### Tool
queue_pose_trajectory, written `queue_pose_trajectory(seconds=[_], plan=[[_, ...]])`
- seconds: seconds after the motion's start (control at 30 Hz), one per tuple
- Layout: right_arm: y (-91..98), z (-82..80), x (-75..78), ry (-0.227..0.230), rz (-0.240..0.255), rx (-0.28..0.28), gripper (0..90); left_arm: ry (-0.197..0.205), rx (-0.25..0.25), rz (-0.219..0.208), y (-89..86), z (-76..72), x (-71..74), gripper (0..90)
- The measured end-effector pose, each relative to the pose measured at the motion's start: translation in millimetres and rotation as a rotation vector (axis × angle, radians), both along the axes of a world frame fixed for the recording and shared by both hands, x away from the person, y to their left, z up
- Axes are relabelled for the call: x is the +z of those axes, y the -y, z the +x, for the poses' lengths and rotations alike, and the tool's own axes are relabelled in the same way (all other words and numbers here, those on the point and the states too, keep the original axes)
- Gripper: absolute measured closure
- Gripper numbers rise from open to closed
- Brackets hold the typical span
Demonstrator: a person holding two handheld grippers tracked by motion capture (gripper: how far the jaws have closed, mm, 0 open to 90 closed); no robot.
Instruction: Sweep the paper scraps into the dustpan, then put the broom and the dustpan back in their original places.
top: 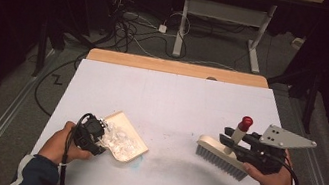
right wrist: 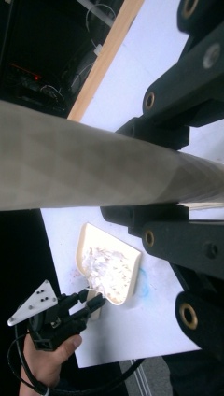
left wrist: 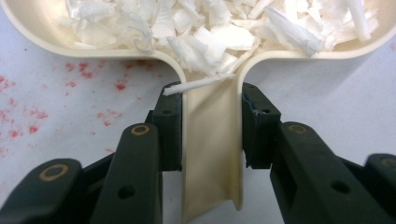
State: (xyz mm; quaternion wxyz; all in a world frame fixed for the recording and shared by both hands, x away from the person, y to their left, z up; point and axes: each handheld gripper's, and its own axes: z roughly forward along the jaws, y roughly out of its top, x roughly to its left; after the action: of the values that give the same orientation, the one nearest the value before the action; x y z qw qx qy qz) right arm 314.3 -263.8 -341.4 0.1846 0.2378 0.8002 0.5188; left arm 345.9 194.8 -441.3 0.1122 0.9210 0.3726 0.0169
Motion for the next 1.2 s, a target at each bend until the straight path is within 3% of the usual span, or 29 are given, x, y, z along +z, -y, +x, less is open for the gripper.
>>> queue_pose_trajectory(seconds=[0.23, 0.5, 0.83, 1.03, 1.2], plan=[[13.7, -7.1, 1.6, -0.009, -0.017, 0.018, 70.8, 0.019, 0.027, 0.002, -7.7, 0.1, 5.0, 62.6], [24.3, -9.4, -0.3, -0.055, -0.037, 0.037, 70.8, 0.009, 0.069, -0.027, -14.4, 2.1, 2.4, 62.7], [38.6, -4.8, -6.3, -0.127, -0.065, 0.069, 70.7, 0.041, 0.141, -0.032, -20.5, 8.6, -0.4, 62.6], [44.6, 1.0, -12.4, -0.179, -0.094, 0.083, 70.7, 0.064, 0.212, -0.046, -24.1, 13.7, -1.0, 62.5], [46.6, 9.8, -16.1, -0.19, -0.116, 0.075, 70.7, 0.08, 0.278, -0.047, -28.7, 16.1, -3.2, 62.6]])
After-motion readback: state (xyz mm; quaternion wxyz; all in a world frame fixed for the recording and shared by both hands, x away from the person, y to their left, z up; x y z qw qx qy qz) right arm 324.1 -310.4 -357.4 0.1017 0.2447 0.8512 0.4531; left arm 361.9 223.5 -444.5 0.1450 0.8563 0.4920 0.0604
